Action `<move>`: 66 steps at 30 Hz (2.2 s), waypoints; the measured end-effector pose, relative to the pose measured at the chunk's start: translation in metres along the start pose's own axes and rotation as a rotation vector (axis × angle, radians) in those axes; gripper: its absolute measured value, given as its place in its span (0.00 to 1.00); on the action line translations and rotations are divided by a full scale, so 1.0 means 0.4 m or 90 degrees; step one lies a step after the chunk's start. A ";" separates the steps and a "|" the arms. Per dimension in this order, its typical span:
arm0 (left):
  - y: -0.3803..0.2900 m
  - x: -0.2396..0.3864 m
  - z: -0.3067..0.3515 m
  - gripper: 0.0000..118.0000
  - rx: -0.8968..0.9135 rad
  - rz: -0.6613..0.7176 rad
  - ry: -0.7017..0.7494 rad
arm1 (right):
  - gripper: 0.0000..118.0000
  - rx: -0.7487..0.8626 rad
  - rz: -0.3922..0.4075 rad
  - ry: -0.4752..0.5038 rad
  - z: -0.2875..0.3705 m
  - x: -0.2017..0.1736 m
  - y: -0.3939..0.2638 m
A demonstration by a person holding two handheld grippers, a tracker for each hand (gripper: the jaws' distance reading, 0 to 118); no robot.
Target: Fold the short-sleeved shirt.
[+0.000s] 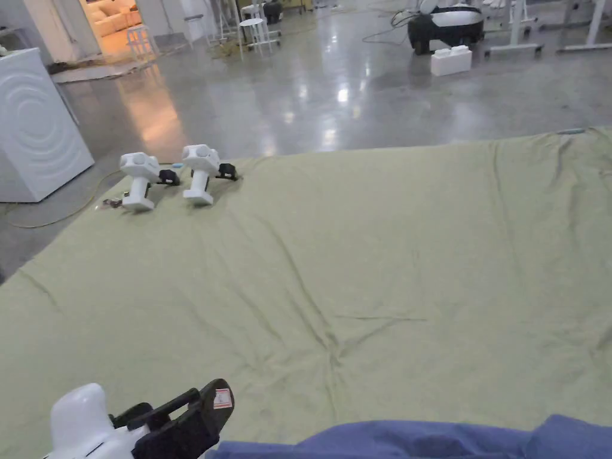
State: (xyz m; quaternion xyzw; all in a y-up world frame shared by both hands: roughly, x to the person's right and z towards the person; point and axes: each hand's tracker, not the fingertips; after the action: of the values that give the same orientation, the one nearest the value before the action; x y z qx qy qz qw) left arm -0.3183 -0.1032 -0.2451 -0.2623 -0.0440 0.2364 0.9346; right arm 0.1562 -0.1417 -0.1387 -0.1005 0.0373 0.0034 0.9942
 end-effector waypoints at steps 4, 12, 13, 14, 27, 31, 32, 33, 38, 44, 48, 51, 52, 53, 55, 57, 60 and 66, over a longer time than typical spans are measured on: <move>-0.065 -0.278 -0.187 0.99 -0.095 0.169 0.005 | 0.02 -0.053 -0.055 0.014 -0.006 0.036 -0.034; -0.174 -0.475 -0.293 0.99 -0.103 0.335 -0.058 | 0.02 -0.103 -0.078 -0.004 -0.004 0.069 -0.073; -0.176 -0.478 -0.313 0.99 -0.124 0.369 -0.077 | 0.02 -0.108 -0.084 -0.002 -0.005 0.072 -0.075; -0.185 -0.480 -0.333 0.99 -0.138 0.390 -0.097 | 0.02 -0.110 -0.090 0.001 -0.006 0.073 -0.077; -0.221 -0.522 -0.328 0.13 -0.059 0.519 -0.148 | 0.02 -0.154 -0.117 -0.016 0.005 0.102 -0.101; -0.052 -0.454 -0.185 0.13 0.002 0.316 -0.054 | 0.02 -0.158 -0.147 -0.018 0.011 0.116 -0.112; -0.011 -0.419 -0.178 0.13 -0.016 0.251 -0.017 | 0.02 -0.159 -0.158 -0.018 0.010 0.119 -0.116; 0.029 -0.397 -0.173 0.13 -0.023 0.215 0.004 | 0.02 -0.161 -0.173 -0.014 0.007 0.123 -0.121; 0.011 -0.070 -0.194 0.13 -0.048 -0.011 -0.036 | 0.02 -0.172 -0.212 -0.014 -0.005 0.126 -0.138; -0.259 0.323 -0.388 0.13 -0.153 -0.203 -0.084 | 0.02 -0.162 -0.206 -0.010 0.034 0.121 -0.130; -0.408 0.426 -0.497 0.13 -0.232 -0.261 -0.085 | 0.02 -0.149 -0.222 -0.050 0.069 0.147 -0.134; -0.450 0.452 -0.522 0.36 -0.242 -0.299 -0.070 | 0.02 -0.146 -0.246 -0.069 0.085 0.174 -0.152; -0.448 0.449 -0.518 0.68 -0.255 -0.299 -0.102 | 0.02 -0.153 -0.248 -0.076 0.086 0.183 -0.159; -0.426 0.434 -0.513 0.78 -0.266 -0.279 -0.135 | 0.02 -0.162 -0.248 -0.083 0.085 0.189 -0.167; -0.382 0.410 -0.471 0.77 -0.244 -0.248 -0.156 | 0.02 -0.177 -0.249 -0.090 0.082 0.199 -0.181; -0.329 0.376 -0.430 0.77 -0.199 -0.220 -0.114 | 0.02 -0.179 -0.258 -0.091 0.083 0.212 -0.205; -0.243 0.243 -0.403 0.47 -0.173 -0.056 -0.122 | 0.02 -0.187 -0.281 -0.082 0.082 0.219 -0.217; -0.305 0.230 -0.505 0.03 -0.251 0.004 -0.175 | 0.02 -0.210 -0.257 -0.079 0.087 0.207 -0.216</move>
State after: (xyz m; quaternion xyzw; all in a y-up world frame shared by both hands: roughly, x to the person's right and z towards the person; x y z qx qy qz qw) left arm -0.1441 -0.2467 -0.3602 -0.4050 -0.2154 0.2601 0.8497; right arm 0.2424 -0.2197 -0.0938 -0.2658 -0.0459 -0.1830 0.9454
